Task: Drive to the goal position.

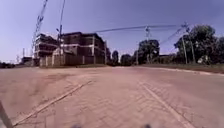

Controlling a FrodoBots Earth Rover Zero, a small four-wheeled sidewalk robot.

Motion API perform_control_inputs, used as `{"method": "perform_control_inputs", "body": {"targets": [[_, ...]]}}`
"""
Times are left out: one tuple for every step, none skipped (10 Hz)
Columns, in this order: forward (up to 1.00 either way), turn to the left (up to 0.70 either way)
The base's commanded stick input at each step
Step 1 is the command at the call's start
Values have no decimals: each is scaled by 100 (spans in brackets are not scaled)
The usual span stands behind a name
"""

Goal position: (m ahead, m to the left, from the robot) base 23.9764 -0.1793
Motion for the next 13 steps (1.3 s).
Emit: {"method": "perform_control_inputs", "body": {"targets": [[30, 0], [30, 0], [30, 0], [30, 0], [30, 0], [30, 0], [30, 0], [30, 0], [30, 0], [30, 0], [30, 0], [30, 0], [30, 0]]}}
